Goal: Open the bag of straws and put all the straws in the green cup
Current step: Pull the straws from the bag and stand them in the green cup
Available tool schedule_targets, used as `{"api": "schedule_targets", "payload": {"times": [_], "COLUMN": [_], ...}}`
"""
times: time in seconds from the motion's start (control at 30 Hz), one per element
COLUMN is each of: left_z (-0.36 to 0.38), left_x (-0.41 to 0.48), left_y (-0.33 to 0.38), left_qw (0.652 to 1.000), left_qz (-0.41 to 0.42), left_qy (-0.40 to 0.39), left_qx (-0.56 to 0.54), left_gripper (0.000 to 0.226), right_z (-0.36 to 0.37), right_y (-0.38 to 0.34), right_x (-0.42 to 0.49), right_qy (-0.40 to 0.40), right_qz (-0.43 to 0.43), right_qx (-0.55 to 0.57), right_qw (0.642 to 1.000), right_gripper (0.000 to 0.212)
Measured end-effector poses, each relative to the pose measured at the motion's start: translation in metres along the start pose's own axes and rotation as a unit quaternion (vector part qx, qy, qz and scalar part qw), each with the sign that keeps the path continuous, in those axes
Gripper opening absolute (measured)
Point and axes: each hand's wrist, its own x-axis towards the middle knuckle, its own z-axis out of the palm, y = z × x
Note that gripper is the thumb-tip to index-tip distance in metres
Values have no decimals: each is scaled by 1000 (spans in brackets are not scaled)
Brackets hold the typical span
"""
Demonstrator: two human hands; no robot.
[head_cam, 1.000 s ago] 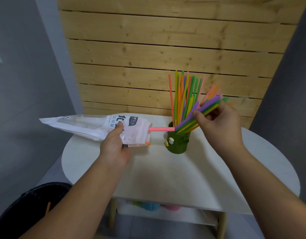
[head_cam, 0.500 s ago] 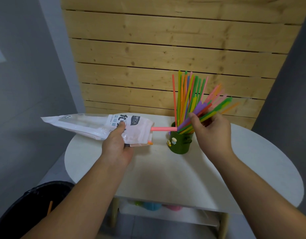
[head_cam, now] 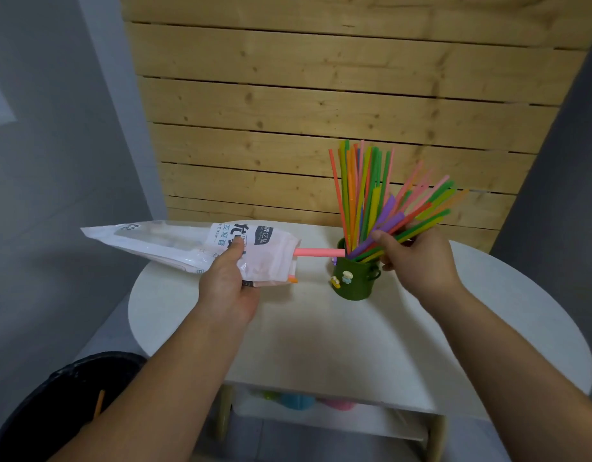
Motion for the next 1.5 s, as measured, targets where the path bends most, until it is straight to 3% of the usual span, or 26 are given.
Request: {"api": "schedule_targets", "payload": {"times": [0.3, 0.43, 0.53, 0.63, 0.73, 0.83, 0.97, 1.07, 1.17, 1.23, 1.4, 1.5], "left_z": [2, 4, 5, 5, 5, 6, 12, 19, 23, 25, 30, 30], "left_x": [-4, -5, -6, -7, -9, -12, -18, -26, -30, -33, -39, -38], "left_y": [-1, -2, -2, -2, -2, -2, -6, -8, -11, -11, -12, -9], "left_qw": [1000, 1000, 1000, 1000, 1000, 999, 998, 996, 988, 985, 979, 966], "left_qz": [-5, -8, -10, -9, -5, -5, 10, 35, 71, 90, 105, 129], "left_qy": [-10, -14, -16, -12, -18, -34, -61, -77, -118, -126, -137, -170], "left_qx": [-9, -11, -11, -13, -7, 4, 25, 42, 70, 80, 110, 148], "left_gripper": [40, 41, 42, 42, 42, 41, 41, 38, 44, 44, 42, 46], "right_z": [-14, -11, -13, -17, -22, -12, 17, 33, 46, 52, 51, 46], "right_y": [7, 12, 16, 11, 1, -14, -25, -30, -33, -34, -29, -27], "right_x": [4, -4, -11, -24, -39, -53, -54, -55, -64, -70, -73, -75], "right_qy": [-57, -43, -32, -63, -179, -260, -164, -132, -165, -176, -178, -205], "right_qz": [28, 24, 31, 139, 232, 249, 270, 337, 402, 417, 388, 371], "right_qx": [87, 112, 43, -31, -49, 85, 293, 394, 444, 464, 478, 422], "right_qw": [994, 993, 998, 988, 955, 929, 902, 845, 783, 762, 768, 802], "right_gripper": [6, 19, 46, 56, 52, 50, 49, 59, 67, 65, 62, 62]}}
